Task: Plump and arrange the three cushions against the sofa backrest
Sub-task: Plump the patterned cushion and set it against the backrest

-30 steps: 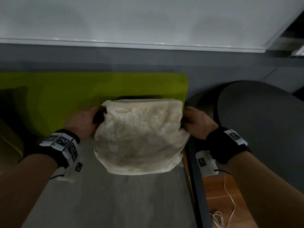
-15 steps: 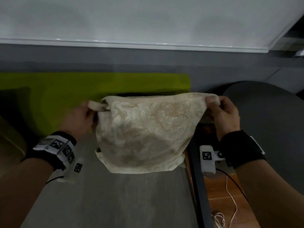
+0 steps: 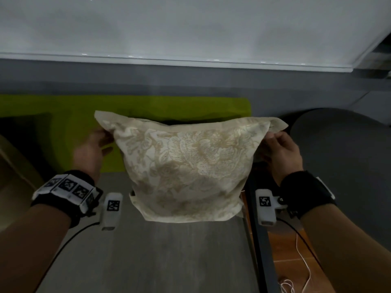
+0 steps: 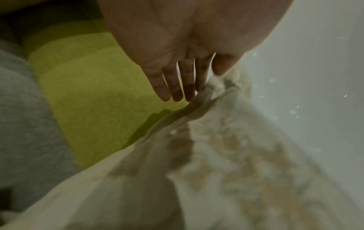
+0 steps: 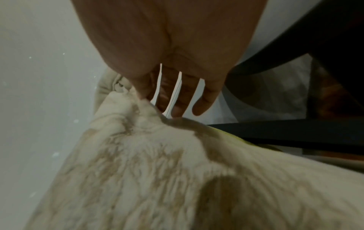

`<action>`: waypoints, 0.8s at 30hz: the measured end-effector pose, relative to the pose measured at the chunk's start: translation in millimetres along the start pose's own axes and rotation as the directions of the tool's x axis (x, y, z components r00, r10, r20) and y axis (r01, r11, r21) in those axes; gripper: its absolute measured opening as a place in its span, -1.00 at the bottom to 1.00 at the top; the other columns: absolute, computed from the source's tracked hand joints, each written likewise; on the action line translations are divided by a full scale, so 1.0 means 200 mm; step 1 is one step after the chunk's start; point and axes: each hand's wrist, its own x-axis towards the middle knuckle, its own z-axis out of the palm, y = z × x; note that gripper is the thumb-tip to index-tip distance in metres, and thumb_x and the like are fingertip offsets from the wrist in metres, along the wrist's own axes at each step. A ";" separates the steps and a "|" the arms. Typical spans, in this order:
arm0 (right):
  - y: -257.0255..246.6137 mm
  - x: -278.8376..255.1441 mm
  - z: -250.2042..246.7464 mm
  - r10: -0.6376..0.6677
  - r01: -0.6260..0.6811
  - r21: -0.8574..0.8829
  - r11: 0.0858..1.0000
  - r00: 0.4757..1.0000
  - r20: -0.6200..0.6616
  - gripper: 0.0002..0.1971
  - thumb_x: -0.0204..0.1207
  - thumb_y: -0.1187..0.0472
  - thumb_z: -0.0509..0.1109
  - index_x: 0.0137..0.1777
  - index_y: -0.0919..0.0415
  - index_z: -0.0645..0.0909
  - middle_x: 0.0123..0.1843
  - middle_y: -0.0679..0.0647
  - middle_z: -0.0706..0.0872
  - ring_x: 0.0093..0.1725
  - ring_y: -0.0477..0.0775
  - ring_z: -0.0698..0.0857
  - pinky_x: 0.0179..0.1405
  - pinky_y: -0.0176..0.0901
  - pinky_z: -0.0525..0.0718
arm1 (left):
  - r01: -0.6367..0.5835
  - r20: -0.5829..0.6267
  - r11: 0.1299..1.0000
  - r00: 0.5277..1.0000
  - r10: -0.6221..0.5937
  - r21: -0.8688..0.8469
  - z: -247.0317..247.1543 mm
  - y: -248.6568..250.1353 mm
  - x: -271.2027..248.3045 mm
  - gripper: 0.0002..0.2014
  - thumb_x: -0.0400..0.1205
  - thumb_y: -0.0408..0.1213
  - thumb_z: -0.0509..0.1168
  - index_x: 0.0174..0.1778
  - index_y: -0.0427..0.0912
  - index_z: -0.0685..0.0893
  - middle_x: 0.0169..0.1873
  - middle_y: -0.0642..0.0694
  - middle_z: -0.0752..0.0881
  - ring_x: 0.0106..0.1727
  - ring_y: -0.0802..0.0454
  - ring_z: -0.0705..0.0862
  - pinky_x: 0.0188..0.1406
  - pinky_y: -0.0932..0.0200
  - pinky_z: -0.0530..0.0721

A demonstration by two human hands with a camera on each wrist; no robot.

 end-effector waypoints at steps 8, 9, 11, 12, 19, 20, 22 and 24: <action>0.30 -0.09 -0.04 0.279 -0.278 -0.016 0.960 0.959 0.050 -0.78 0.69 0.18 0.39 0.26 0.01 0.76 0.23 0.16 0.86 0.23 0.27 0.83 0.30 0.33 0.77 | 0.239 0.084 0.970 0.968 -0.236 -0.036 0.13 -0.26 -0.13 -0.55 0.80 -0.06 0.14 0.59 -0.13 0.49 0.41 -0.15 0.66 0.40 -0.16 0.64 0.33 -0.04 0.62; 0.34 -0.12 -0.05 0.300 -0.294 -0.085 0.952 0.951 0.072 -0.80 0.69 0.23 0.41 0.22 0.02 0.77 0.19 0.17 0.87 0.19 0.29 0.84 0.29 0.36 0.78 | 0.242 0.065 0.970 0.969 -0.239 -0.034 0.13 -0.29 -0.15 -0.55 0.78 -0.03 0.14 0.57 -0.10 0.52 0.41 -0.17 0.66 0.41 -0.19 0.63 0.39 -0.11 0.61; 0.40 -0.15 -0.06 0.236 -0.217 -0.225 0.950 0.970 0.061 -0.87 0.67 0.19 0.46 0.07 -0.06 0.80 0.06 0.08 0.89 0.11 0.26 0.85 0.25 0.37 0.79 | 0.173 0.034 0.985 0.984 -0.174 0.029 0.12 -0.34 -0.17 -0.70 0.78 -0.03 0.14 0.29 0.01 0.70 0.26 -0.17 0.72 0.29 -0.20 0.67 0.40 -0.19 0.59; 0.41 -0.14 -0.07 0.176 -0.156 -0.319 0.935 0.984 0.034 -0.93 0.64 0.10 0.49 -0.01 -0.12 0.79 -0.01 0.01 0.89 0.07 0.20 0.86 0.22 0.33 0.81 | 0.126 0.010 0.991 0.992 -0.127 0.046 0.12 -0.35 -0.18 -0.78 0.79 -0.06 0.15 0.08 0.04 0.71 0.10 -0.12 0.75 0.18 -0.20 0.69 0.33 -0.18 0.61; 0.40 -0.03 -0.11 0.128 -0.168 -0.295 0.941 0.980 -0.151 -0.81 0.35 -0.22 0.49 -0.09 -0.23 0.77 -0.02 -0.03 0.88 0.09 0.16 0.84 0.23 0.31 0.80 | 0.061 -0.149 0.997 0.987 -0.066 -0.037 0.13 -0.29 -0.15 -0.73 0.77 0.03 0.20 0.02 -0.08 0.65 0.01 -0.07 0.76 0.08 -0.07 0.75 0.14 -0.11 0.74; 0.41 -0.04 -0.10 0.188 -0.213 -0.220 0.952 0.974 -0.128 -0.76 0.33 -0.23 0.50 -0.06 -0.21 0.80 0.03 0.00 0.89 0.13 0.18 0.84 0.26 0.31 0.79 | 0.112 -0.140 0.992 0.983 -0.120 -0.065 0.13 -0.30 -0.14 -0.72 0.77 0.04 0.19 0.07 -0.07 0.67 0.05 -0.06 0.77 0.15 -0.11 0.75 0.16 -0.12 0.74; 0.41 -0.07 -0.07 0.281 -0.282 -0.084 0.956 0.959 -0.028 -0.59 0.31 -0.34 0.54 0.09 -0.17 0.84 0.17 0.01 0.88 0.23 0.17 0.83 0.37 0.29 0.74 | 0.197 -0.073 0.970 0.975 -0.209 -0.141 0.14 -0.30 -0.14 -0.69 0.76 0.08 0.16 0.17 0.01 0.72 0.11 -0.01 0.79 0.23 -0.13 0.73 0.11 -0.05 0.72; 0.37 -0.07 -0.04 0.264 -0.264 -0.011 0.964 0.962 0.065 -0.37 0.23 -0.46 0.59 0.23 -0.14 0.82 0.26 -0.01 0.86 0.31 0.14 0.81 0.42 0.24 0.70 | 0.197 -0.003 0.968 0.980 -0.200 -0.156 0.14 -0.29 -0.13 -0.58 0.71 0.19 0.18 0.33 0.05 0.71 0.20 0.02 0.79 0.25 -0.05 0.73 0.11 0.01 0.70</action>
